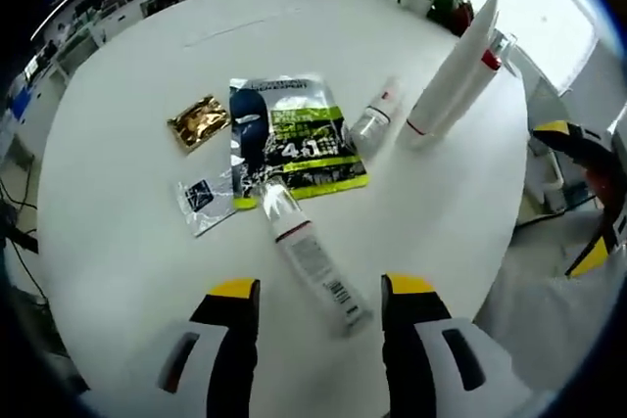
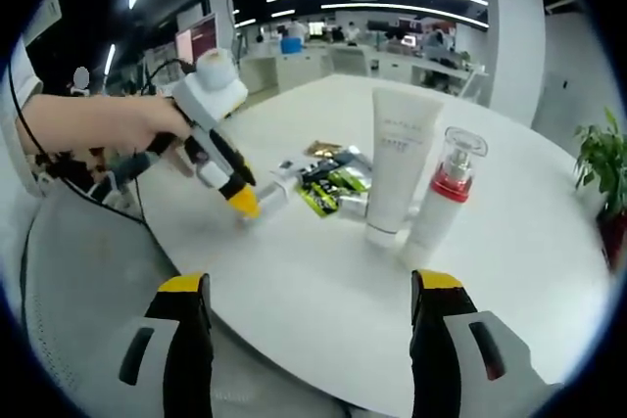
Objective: Arrange the skincare products in the storage area until every visible bottle or jar stands upright without overlapping.
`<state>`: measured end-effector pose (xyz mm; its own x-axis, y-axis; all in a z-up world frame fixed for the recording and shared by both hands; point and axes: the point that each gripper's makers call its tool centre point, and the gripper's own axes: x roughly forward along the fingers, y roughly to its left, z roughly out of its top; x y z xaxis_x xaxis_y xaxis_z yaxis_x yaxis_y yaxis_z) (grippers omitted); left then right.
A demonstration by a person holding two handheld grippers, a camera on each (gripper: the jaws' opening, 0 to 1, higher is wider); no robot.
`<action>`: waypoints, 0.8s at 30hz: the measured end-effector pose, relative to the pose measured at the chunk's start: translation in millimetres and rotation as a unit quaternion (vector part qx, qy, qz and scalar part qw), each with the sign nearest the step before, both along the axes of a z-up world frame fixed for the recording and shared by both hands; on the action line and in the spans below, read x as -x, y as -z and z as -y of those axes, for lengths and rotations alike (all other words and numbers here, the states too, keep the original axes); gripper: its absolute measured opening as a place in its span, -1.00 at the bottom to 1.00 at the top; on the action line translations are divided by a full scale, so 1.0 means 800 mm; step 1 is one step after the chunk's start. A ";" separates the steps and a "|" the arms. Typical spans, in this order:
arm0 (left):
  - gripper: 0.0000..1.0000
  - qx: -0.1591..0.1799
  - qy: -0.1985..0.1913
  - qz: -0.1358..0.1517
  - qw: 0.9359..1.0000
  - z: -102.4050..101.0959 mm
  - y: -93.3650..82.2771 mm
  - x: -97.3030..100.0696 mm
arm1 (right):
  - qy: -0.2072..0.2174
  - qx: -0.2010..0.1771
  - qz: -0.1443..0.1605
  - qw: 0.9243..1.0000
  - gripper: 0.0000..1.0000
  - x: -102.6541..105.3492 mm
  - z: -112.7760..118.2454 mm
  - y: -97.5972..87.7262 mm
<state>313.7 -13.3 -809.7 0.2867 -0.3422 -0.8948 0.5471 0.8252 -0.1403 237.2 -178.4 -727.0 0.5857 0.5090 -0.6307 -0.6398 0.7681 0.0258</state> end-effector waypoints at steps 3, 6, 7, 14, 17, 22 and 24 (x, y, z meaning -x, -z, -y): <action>-0.15 -0.005 0.008 -0.009 1.000 0.000 0.004 -0.005 | 0.000 0.000 0.000 1.000 0.66 0.000 0.000 0.000; -0.17 -0.012 0.016 -0.013 1.000 -0.001 0.007 -0.008 | 0.001 0.000 0.000 1.000 0.66 0.000 0.000 0.000; -0.18 -0.015 0.019 -0.013 1.000 -0.002 0.007 -0.009 | 0.001 0.000 0.000 1.000 0.66 0.000 0.000 0.000; -0.24 -0.029 0.047 -0.016 0.998 0.001 0.013 -0.012 | 0.001 0.000 0.000 1.000 0.66 -0.001 0.000 0.001; -0.30 -0.033 0.053 -0.014 0.998 0.002 0.014 -0.012 | 0.001 0.001 0.000 1.000 0.66 -0.001 0.000 0.001; -0.39 -0.039 0.060 -0.016 0.997 0.002 0.018 -0.011 | 0.002 0.000 0.000 1.000 0.66 -0.002 0.001 0.001; -0.39 -0.036 0.061 -0.014 0.997 0.003 0.019 -0.012 | 0.001 0.001 0.000 1.000 0.66 -0.002 0.001 0.001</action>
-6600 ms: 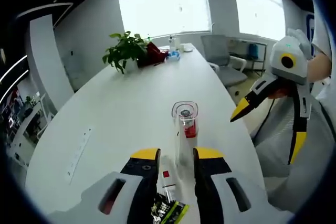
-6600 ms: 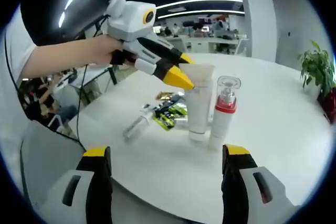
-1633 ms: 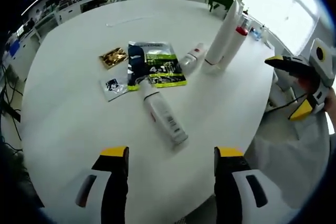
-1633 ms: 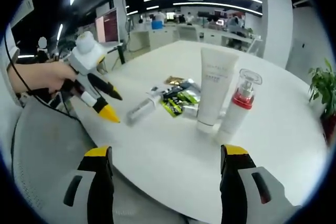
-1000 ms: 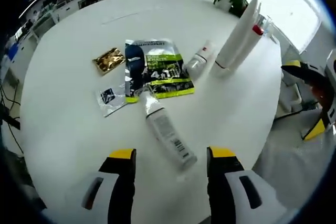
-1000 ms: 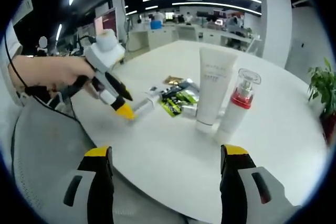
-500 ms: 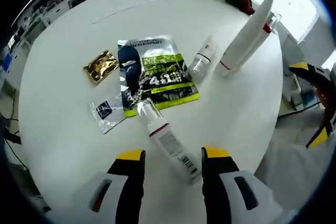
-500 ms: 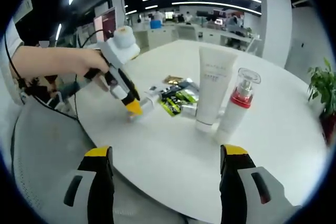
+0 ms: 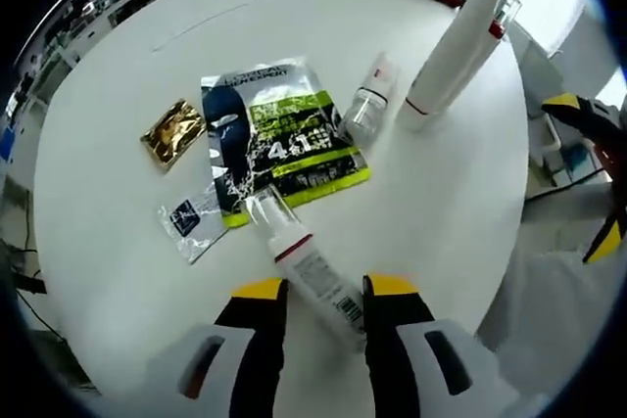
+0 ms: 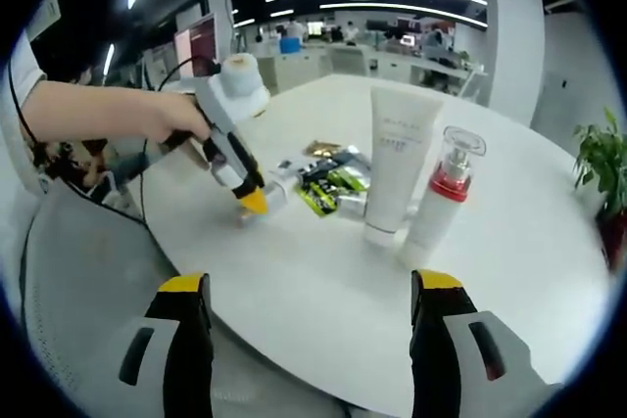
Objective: Arrange the skincare products in the storage area until every visible bottle or jar stands upright without overlapping.
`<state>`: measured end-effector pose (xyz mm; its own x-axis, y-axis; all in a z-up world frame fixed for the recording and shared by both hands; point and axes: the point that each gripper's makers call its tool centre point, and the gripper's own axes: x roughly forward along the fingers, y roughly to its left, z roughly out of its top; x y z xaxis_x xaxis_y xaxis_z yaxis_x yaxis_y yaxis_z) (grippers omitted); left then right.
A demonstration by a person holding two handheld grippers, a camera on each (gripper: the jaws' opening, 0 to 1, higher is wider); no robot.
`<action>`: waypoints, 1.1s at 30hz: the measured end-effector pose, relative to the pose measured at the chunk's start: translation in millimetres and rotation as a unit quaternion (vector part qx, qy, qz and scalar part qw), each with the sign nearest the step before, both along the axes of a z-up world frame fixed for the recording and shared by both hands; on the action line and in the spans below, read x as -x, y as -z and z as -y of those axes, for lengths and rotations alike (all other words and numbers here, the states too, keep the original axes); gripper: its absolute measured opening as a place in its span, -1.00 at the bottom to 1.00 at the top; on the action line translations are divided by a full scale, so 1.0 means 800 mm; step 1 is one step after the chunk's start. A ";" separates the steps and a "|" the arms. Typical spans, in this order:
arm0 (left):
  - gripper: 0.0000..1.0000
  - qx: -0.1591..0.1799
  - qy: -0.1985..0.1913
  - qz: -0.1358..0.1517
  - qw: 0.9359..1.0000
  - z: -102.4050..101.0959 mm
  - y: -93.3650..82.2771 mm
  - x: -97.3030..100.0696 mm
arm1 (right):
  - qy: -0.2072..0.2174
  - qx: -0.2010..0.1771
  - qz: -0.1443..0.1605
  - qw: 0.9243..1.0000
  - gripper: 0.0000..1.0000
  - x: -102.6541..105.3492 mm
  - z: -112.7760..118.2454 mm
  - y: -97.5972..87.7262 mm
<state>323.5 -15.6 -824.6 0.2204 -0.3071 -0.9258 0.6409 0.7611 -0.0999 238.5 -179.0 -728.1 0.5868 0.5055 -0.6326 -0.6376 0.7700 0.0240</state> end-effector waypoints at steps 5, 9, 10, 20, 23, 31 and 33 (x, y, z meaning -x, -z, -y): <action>-0.55 0.015 -0.008 0.011 1.000 0.000 -0.004 -0.006 | -0.001 0.001 -0.002 1.000 0.66 0.001 0.000 0.000; -0.61 0.013 0.002 0.012 1.000 -0.001 -0.005 -0.005 | -0.006 0.006 -0.005 1.000 0.65 0.003 -0.001 0.002; -0.61 0.015 0.000 0.012 1.000 -0.001 -0.005 -0.005 | -0.007 0.008 -0.006 1.000 0.65 0.003 -0.001 0.003; -0.63 0.033 -0.011 0.011 0.999 -0.005 -0.008 0.001 | -0.008 0.009 -0.009 1.000 0.64 0.004 -0.001 0.004; -0.63 0.050 -0.022 0.011 0.998 -0.006 -0.013 0.003 | -0.007 0.009 -0.009 1.000 0.64 0.004 -0.001 0.004; -0.63 0.114 -0.072 -0.008 0.991 -0.016 -0.024 0.019 | -0.015 0.010 -0.013 1.000 0.63 0.007 -0.004 0.007; -0.63 0.107 -0.068 -0.007 0.992 -0.020 -0.023 0.025 | -0.017 0.010 -0.013 1.000 0.63 0.007 -0.004 0.007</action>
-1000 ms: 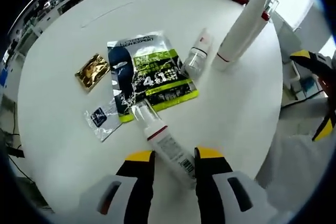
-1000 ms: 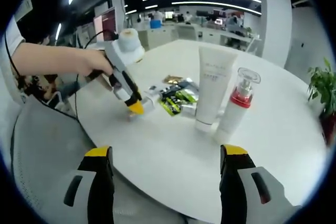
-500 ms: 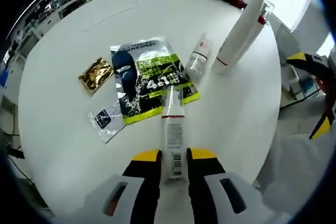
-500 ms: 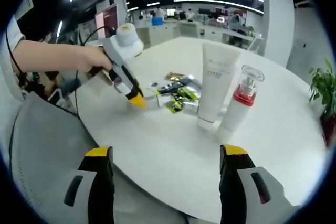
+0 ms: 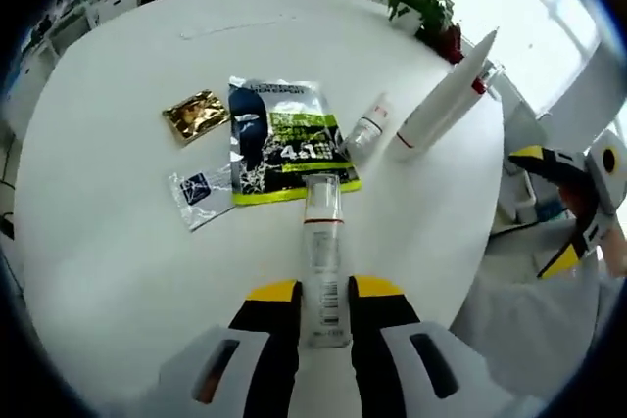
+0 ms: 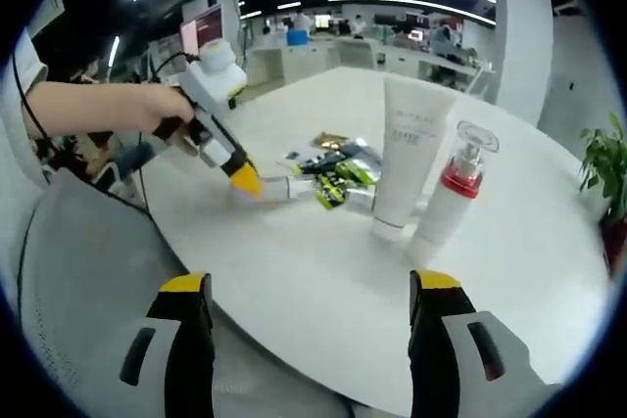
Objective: Arrange the skincare products in the storage area until every visible bottle or jar stands upright without overlapping.
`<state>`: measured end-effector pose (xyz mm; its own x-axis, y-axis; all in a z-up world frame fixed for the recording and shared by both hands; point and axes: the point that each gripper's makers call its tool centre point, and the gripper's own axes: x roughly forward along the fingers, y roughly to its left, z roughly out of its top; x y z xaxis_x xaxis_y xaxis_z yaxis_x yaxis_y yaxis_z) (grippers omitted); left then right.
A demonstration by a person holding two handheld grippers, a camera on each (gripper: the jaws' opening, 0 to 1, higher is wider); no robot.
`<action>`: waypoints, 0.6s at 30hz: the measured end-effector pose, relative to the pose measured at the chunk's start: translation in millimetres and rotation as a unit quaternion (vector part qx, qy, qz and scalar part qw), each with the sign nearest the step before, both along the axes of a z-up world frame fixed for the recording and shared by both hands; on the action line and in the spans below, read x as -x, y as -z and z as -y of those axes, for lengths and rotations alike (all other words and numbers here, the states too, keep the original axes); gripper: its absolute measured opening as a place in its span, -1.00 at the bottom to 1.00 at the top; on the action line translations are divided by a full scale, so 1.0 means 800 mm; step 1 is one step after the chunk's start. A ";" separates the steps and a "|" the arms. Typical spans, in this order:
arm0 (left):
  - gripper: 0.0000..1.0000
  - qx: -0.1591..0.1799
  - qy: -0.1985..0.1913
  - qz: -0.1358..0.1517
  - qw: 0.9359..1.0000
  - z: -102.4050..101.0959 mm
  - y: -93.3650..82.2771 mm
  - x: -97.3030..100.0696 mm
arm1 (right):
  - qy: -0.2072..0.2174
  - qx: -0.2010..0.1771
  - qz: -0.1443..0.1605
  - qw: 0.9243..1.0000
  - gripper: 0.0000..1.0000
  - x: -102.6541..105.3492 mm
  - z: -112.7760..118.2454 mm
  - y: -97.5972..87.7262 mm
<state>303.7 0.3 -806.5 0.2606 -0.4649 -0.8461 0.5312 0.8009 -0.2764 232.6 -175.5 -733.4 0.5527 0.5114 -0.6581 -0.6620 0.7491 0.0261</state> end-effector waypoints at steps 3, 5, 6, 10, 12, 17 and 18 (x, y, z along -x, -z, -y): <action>-0.63 -0.031 0.028 0.011 0.999 -0.007 0.003 0.009 | -0.002 0.002 -0.002 1.000 0.63 0.002 -0.001 0.000; -0.63 -0.060 0.061 0.017 0.996 -0.009 0.006 0.016 | -0.003 0.002 -0.002 1.000 0.63 0.003 -0.003 0.000; -0.62 -0.075 0.077 0.022 0.994 -0.011 0.008 0.019 | -0.004 0.002 -0.003 1.000 0.63 0.003 -0.003 0.001; -0.62 -0.137 0.140 0.042 0.980 -0.017 0.017 0.018 | -0.005 0.003 -0.003 1.000 0.63 0.002 -0.003 0.001; -0.62 -0.157 0.157 0.043 0.974 -0.015 0.017 0.019 | -0.005 0.002 -0.003 1.000 0.63 0.002 -0.003 0.001; -0.60 -0.190 0.191 0.025 0.963 -0.011 0.024 0.026 | -0.003 0.002 -0.001 1.000 0.63 0.001 -0.002 0.000; -0.60 -0.193 0.192 0.022 0.962 -0.011 0.026 0.026 | -0.002 0.002 -0.001 1.000 0.63 0.001 -0.002 0.000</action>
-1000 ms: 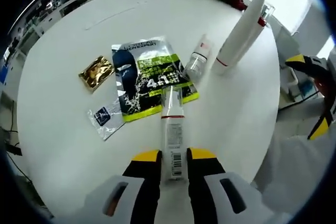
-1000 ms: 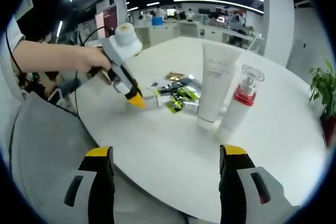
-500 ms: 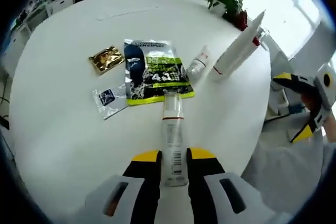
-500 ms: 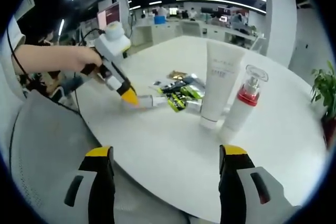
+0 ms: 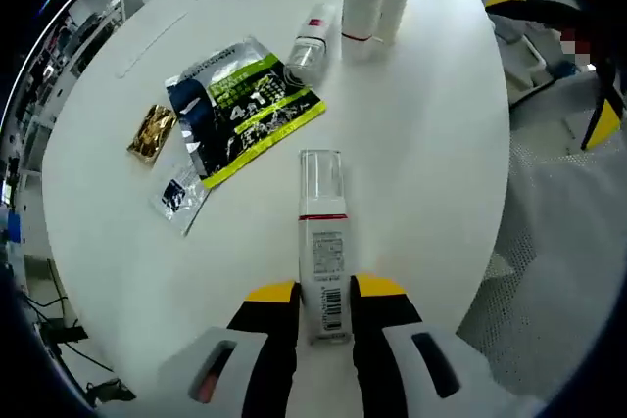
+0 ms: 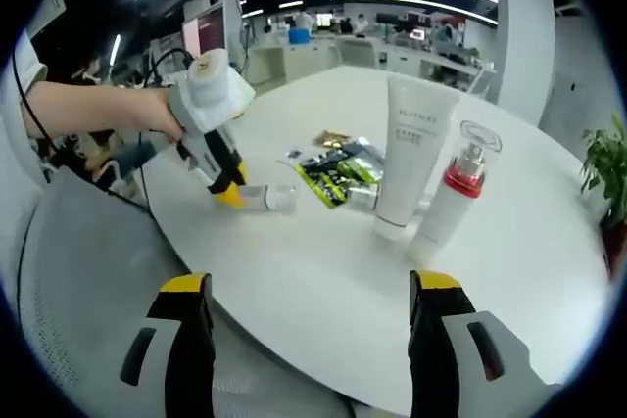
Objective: Arrange the skincare products in the storage area until every visible bottle or jar stands upright without overlapping.
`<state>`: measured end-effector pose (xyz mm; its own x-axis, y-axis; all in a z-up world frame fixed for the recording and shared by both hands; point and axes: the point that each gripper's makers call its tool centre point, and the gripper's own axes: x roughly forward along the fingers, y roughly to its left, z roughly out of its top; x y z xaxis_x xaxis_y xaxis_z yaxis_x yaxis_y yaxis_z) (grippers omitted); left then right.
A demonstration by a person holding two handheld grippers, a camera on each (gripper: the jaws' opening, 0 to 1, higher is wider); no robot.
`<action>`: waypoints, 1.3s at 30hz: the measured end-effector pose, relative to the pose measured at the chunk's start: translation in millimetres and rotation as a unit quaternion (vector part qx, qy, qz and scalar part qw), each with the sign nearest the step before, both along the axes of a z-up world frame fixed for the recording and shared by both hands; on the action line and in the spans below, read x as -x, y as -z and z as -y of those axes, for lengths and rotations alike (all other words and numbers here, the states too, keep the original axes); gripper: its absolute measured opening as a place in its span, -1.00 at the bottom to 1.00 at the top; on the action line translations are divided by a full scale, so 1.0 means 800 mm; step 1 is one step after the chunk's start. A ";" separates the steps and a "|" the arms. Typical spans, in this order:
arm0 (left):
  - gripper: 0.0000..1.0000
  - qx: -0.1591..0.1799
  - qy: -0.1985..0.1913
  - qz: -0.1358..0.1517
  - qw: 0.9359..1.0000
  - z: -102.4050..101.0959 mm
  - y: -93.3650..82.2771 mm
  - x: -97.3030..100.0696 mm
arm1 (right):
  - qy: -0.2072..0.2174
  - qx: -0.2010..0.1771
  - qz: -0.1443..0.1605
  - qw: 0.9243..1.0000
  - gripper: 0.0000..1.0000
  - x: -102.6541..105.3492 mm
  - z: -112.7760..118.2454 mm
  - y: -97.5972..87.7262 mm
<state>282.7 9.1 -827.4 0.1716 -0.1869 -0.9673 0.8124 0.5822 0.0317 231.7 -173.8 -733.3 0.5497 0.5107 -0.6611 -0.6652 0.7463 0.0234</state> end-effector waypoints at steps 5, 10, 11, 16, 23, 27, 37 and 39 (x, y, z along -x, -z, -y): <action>-0.63 -0.008 -0.001 -0.013 1.000 -0.002 0.007 0.004 | 0.002 0.000 0.002 1.000 0.63 -0.001 0.001 -0.001; -0.63 0.017 -0.009 -0.008 1.000 -0.004 0.004 0.006 | 0.001 0.000 0.002 1.000 0.63 -0.001 0.001 0.000; -0.63 0.024 -0.012 -0.004 1.000 -0.004 0.003 0.006 | 0.000 -0.001 0.001 1.000 0.63 -0.001 0.001 0.000; -0.64 0.149 -0.087 -0.054 0.984 0.011 -0.001 0.025 | -0.006 -0.006 0.001 1.000 0.62 0.000 -0.002 -0.001; -0.64 0.334 -0.162 -0.101 0.923 0.055 -0.056 0.043 | -0.018 -0.053 -0.006 0.998 0.46 0.005 -0.018 -0.012; -0.64 0.394 -0.153 -0.111 0.899 0.073 -0.090 0.060 | -0.013 -0.156 -0.023 0.987 0.36 0.012 -0.040 -0.037; -0.64 0.549 -0.082 -0.141 0.820 0.130 -0.196 0.111 | 0.005 -0.354 -0.043 0.934 0.31 0.023 -0.069 -0.096; -0.64 0.574 -0.064 -0.148 0.803 0.140 -0.216 0.123 | 0.007 -0.369 -0.046 0.928 0.28 0.024 -0.069 -0.101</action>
<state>184.4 -103.0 -654.7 0.0548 -0.9835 -0.1723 0.6162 0.1691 -0.7692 212.7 -118.3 -652.5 0.5185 0.8363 -0.1781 -0.6258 0.5131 0.5875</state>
